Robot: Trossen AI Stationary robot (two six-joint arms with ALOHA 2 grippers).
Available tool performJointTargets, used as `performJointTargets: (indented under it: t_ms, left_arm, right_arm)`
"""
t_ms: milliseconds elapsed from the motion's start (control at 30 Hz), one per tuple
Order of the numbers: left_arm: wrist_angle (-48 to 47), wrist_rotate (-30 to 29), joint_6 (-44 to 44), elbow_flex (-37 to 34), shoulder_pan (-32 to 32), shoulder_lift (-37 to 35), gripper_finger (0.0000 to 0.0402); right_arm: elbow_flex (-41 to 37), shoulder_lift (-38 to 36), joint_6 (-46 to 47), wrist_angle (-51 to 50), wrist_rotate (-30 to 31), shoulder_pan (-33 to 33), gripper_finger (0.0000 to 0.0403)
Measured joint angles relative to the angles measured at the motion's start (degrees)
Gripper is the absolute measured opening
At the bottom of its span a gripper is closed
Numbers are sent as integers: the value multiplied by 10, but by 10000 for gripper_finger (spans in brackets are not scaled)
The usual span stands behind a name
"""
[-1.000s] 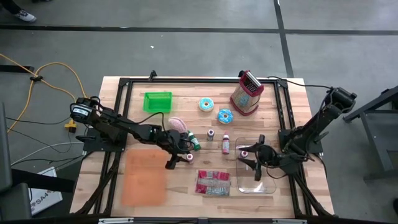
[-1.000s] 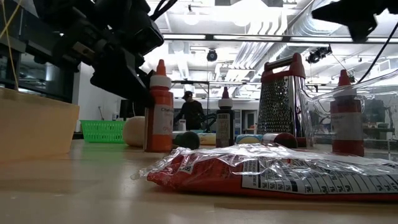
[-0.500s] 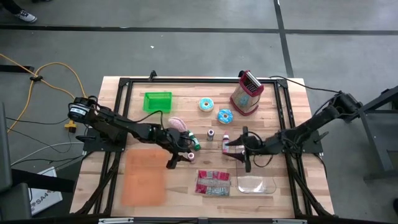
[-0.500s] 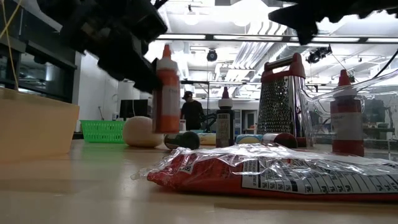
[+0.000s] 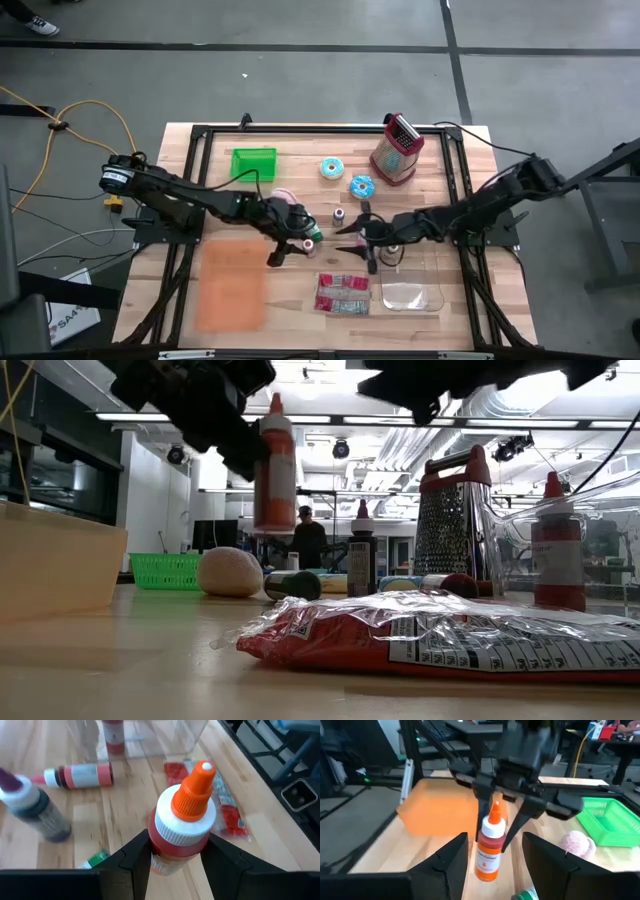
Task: Pick & Place Food Item
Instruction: Put the orange paint bottle into the transparent bin
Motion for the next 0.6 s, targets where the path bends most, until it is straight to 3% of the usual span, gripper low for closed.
performJointTargets:
  t_ms: [167,600]
  left_arm:
    - [-25,0,18,28,0,0,148]
    - [-42,-12,31,76,12,2,148]
  right_arm:
    - [25,32,-27,0,-1,0,176]
    - [29,33,-33,1,0,1,176]
